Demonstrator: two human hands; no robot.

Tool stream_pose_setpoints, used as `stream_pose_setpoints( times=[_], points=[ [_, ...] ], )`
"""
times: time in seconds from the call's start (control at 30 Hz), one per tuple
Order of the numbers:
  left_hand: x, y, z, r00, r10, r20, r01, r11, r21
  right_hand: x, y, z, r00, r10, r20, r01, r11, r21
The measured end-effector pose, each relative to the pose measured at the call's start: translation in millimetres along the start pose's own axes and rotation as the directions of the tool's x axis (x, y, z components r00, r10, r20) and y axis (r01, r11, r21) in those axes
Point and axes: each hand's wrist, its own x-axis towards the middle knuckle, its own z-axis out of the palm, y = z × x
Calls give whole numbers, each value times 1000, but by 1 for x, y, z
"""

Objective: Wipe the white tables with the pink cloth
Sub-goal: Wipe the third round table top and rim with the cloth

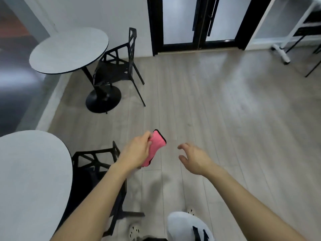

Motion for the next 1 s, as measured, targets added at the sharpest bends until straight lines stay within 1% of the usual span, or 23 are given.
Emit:
stream_pose_setpoints(
  times=[0.07, 0.13, 0.23, 0.33, 0.4, 0.5, 0.57, 0.63, 0.7, 0.8, 0.9, 1.0],
  points=[
    [19, 3, 9, 1000, -31, -6, 31, 999, 19, 8, 32, -16, 995, -15, 99, 34, 981, -190],
    [32, 5, 11, 997, -66, -26, 67, 997, 34, 21, 52, -32, 993, -24, 117, 58, 952, -300],
    [55, -1, 2, 992, -111, -59, 113, 993, 35, 58, 61, -63, 995, -69, 78, 93, 927, -364],
    [92, -22, -9, 988, -144, -52, 146, 988, 52, 110, 50, -95, 990, -138, 37, 141, 904, -402],
    [120, -40, -12, 982, -174, -69, 176, 984, 28, 148, 37, -114, 985, -171, 34, 170, 891, -422],
    [177, -75, -18, 965, -229, -128, 219, 972, -83, 214, 17, -143, 975, -219, 27, 209, 878, -430],
    [222, -99, -26, 960, -234, -154, 209, 965, -160, 259, 4, -163, 972, -232, 14, 213, 865, -455],
    [264, -119, -42, 957, -234, -169, 198, 959, -203, 301, -12, -184, 975, -221, 35, 211, 858, -468],
    [298, -137, -63, 955, -230, -189, 187, 958, -218, 342, -33, -203, 973, -226, 55, 224, 849, -478],
    [341, -166, -104, 952, -220, -211, 175, 961, -213, 408, -75, -231, 958, -282, 42, 265, 826, -497],
    [366, -201, -140, 933, -266, -242, 216, 952, -214, 473, -128, -247, 934, -349, 74, 333, 780, -529],
    [388, -252, -169, 899, -328, -290, 272, 937, -217, 543, -185, -252, 891, -444, 95, 419, 722, -551]
  ],
)
